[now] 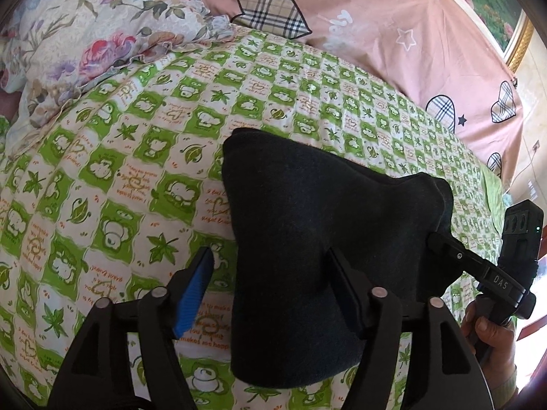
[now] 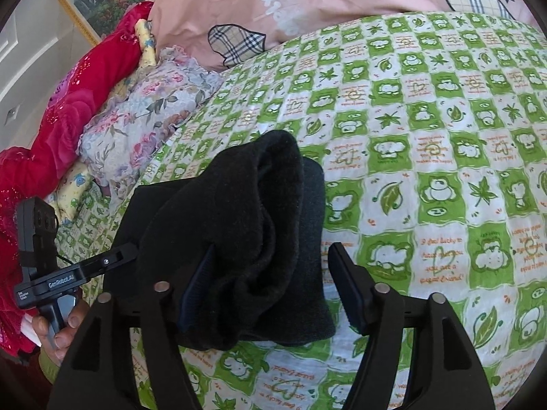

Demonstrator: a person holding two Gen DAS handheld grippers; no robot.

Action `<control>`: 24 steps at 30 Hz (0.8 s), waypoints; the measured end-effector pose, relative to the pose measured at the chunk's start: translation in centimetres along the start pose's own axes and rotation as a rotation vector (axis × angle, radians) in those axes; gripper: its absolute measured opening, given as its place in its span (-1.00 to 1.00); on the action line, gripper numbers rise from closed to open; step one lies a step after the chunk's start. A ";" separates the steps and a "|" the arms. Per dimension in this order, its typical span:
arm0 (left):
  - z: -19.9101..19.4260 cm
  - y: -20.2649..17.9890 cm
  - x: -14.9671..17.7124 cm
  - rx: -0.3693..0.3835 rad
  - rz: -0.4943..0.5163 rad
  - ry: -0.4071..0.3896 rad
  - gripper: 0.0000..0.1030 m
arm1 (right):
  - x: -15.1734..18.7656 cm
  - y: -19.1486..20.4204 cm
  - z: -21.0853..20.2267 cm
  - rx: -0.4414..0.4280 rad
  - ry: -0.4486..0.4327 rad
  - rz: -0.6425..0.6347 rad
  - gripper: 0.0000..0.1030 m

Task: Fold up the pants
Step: 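Lower the folded end onto the bundle and press it down with both grippers, then open both grippers and withdraw them from the folded black pants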

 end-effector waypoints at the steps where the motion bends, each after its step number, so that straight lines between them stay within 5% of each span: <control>1: -0.1 0.1 0.1 -0.003 -0.004 0.000 0.42 | 0.1 0.0 -0.1 0.004 -0.003 0.001 0.37; 24: -3.5 0.0 2.4 -0.066 0.050 -0.018 0.58 | 2.2 3.1 -3.4 0.060 -0.060 -0.059 0.65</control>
Point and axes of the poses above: each gripper's, at about its wrist camera, not at the fingertips, and z roughly the way its jaws point, y to its left, x to its underside, the point moved 4 cm from there along z, roughly the way its jaws point, and after that the axes turned 5 degrees about z, right-handed, at the moved point
